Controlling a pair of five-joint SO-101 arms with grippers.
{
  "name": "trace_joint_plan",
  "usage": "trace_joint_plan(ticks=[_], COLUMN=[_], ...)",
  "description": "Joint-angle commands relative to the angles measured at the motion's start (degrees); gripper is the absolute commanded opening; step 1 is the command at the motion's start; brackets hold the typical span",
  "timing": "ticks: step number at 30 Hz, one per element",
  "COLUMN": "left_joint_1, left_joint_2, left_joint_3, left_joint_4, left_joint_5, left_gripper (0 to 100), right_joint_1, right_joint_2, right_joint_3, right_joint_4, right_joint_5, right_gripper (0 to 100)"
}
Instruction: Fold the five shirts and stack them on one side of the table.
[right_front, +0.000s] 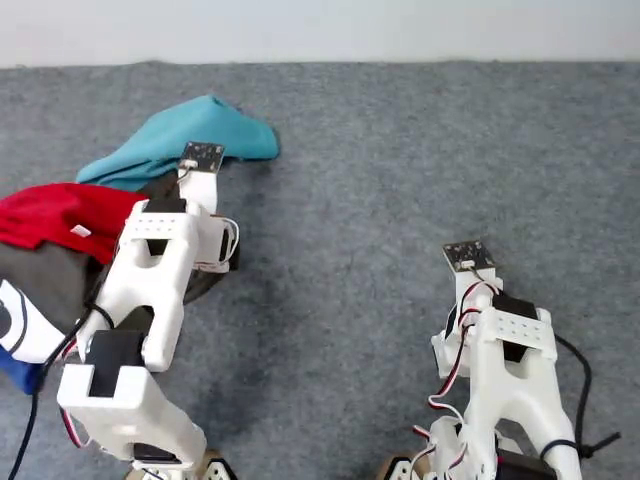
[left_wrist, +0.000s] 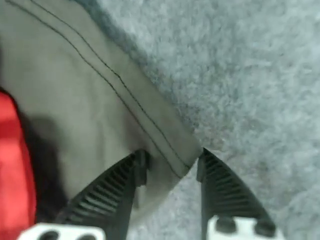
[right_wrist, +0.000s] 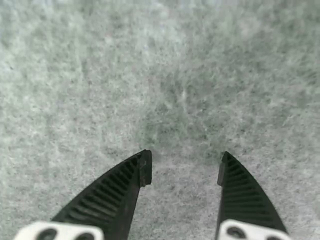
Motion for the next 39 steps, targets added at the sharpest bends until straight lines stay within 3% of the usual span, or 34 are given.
trace_joint_plan(ticks=[1,5,17,24,30,39], left_joint_1=[0.26,0.26,0.26,0.18,0.18,0.97], left_joint_2=[-0.09,0.35,-1.93,-12.31,-22.77,-35.69], left_joint_3=[-2.24,-2.15,-2.86,-3.21,-3.03,-3.65], left_joint_4=[-2.02,-4.22,-4.04,1.32,5.71,8.62], left_joint_5=[-0.62,-0.62,-0.7,-1.32,-10.64,-11.08], left_gripper=[11,6,1,1,1,1], right_joint_1=[0.4,0.4,0.4,0.4,0.4,0.4], right_joint_2=[-0.4,-0.4,-0.4,-0.4,-0.4,-0.4], right_joint_3=[-0.18,-0.18,0.53,0.79,0.79,0.79], right_joint_4=[-0.66,-0.75,-0.84,-0.84,-0.84,-0.84], right_joint_5=[0.53,0.53,0.53,0.53,0.53,0.53], right_gripper=[23.1,23.1,23.1,23.1,23.1,23.1])
